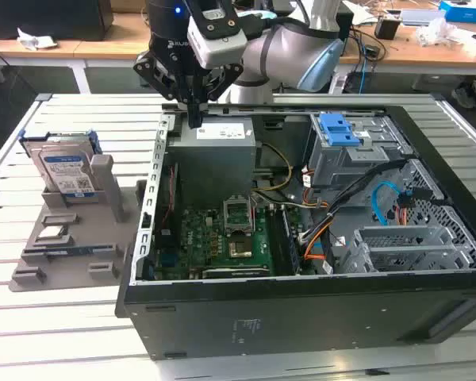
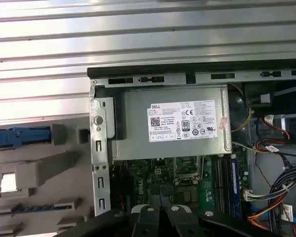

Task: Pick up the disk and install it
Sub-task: 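Reach for the disk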

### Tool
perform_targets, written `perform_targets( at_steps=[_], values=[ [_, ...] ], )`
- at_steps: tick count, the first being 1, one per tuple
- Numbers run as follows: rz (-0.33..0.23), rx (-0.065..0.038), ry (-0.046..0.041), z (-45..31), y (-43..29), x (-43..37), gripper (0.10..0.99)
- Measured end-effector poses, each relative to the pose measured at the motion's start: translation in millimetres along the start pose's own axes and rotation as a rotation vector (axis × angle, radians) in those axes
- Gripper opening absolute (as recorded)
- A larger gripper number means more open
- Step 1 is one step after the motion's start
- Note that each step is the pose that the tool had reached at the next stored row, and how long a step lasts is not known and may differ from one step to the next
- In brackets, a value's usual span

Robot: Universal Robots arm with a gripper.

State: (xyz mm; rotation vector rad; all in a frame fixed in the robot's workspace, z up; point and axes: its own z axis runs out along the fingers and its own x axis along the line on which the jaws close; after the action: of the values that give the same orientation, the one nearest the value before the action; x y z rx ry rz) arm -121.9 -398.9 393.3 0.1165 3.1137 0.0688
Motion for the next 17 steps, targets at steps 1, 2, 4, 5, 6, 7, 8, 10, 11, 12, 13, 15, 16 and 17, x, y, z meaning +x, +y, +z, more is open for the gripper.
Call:
perform_targets(
  at_steps=[1, 2, 4, 5, 6, 7, 8, 10, 11, 12, 13, 15, 16, 17],
  values=[
    [0.0, 0.0, 0.0, -0.1, -0.3, 4.3, 0.106],
    [0.0, 0.0, 0.0, -0.2, -0.7, 9.4, 0.106],
    [0.0, 0.0, -0.0001, -0.4, -1.2, 15.9, 0.106],
    [0.0, 0.0, 0.0, -0.5, -1.3, 17.3, 0.106],
    [0.0, 0.0, 0.0, -0.5, -1.5, 19.7, 0.106],
    [0.0, 0.0, 0.0, -0.5, -1.6, 21.2, 0.106],
    [0.0, 0.0, 0.0, -0.6, -1.7, 22.5, 0.106],
    [0.0, 0.0, 0.0, -0.8, -2.2, 29.3, 0.106],
    [0.0, 0.0, 0.0, -0.9, -2.4, 31.5, 0.106],
    [0.0, 0.0, 0.0, -0.9, -2.5, 33.3, 0.106],
    [0.0, 0.0, 0.0, -1.1, -2.9, 38.7, 0.106],
    [0.0, 0.0, 0.0, -1.3, -3.7, 49.6, 0.106],
    [0.0, 0.0, 0.0, -1.4, -4.0, 53.7, 0.106],
    [0.0, 0.0, 0.0, -1.5, -4.3, 57.5, 0.106]
  ],
)
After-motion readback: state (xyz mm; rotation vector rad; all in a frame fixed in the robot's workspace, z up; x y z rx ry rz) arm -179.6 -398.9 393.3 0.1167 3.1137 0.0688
